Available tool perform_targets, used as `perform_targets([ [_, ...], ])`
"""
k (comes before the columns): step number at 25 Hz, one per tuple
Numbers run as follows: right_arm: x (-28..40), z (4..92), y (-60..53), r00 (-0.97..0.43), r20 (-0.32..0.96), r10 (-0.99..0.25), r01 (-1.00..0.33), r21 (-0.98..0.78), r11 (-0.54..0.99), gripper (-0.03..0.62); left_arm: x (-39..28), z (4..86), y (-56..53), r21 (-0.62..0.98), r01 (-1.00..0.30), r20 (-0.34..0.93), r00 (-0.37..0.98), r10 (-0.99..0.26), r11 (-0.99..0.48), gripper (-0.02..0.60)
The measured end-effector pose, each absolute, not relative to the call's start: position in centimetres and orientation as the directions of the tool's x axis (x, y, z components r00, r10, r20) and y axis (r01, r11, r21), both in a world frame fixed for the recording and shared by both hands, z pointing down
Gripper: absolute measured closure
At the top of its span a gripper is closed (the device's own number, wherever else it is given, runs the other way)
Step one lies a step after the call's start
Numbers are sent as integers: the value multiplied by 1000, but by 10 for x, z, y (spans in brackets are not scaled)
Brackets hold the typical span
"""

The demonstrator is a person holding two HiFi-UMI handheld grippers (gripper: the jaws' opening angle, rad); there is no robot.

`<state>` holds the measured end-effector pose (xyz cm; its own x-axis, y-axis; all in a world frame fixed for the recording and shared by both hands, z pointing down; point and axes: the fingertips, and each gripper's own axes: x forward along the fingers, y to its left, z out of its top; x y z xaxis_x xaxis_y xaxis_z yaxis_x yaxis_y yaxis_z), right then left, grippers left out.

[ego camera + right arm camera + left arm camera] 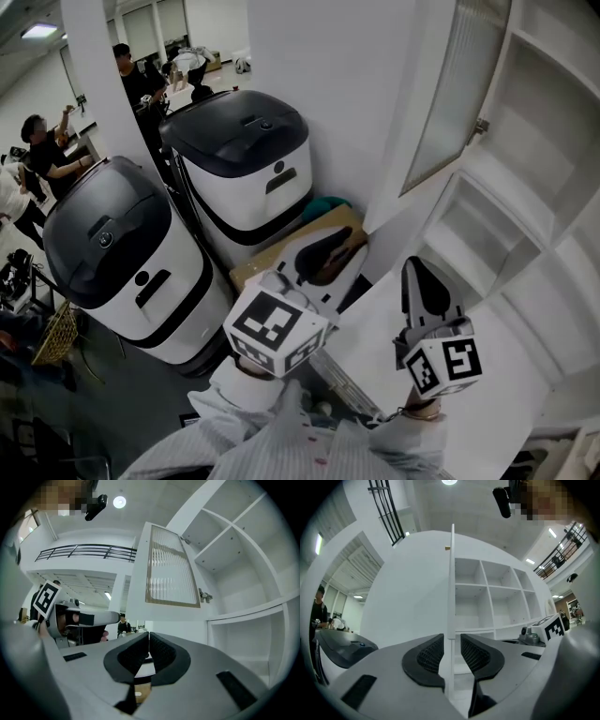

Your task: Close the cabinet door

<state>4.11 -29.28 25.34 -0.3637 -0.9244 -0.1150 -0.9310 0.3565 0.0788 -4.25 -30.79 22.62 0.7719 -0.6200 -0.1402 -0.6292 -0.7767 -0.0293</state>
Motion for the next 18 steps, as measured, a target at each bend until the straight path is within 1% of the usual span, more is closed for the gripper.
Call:
perform_targets([
  [1, 41, 254, -293, -363, -115, -925, -931, 75, 356, 580, -41, 224, -308, -32, -621, -141, 779, -611, -783, 467],
  [7, 46, 264, -291, -345, -101, -933, -938, 57, 341, 580, -31, 217, -318, -51, -603, -157, 792, -589, -796, 408],
  [11, 54, 271, -285, -314, -92, -945, -949, 42, 311, 580, -21, 214, -327, -53, -586, -173, 803, -571, -808, 387],
  [18, 77, 278, -277, -237, -84, -968, -972, 19, 236, 580, -4, 212, -341, -52, -576, -187, 808, -559, -816, 387],
])
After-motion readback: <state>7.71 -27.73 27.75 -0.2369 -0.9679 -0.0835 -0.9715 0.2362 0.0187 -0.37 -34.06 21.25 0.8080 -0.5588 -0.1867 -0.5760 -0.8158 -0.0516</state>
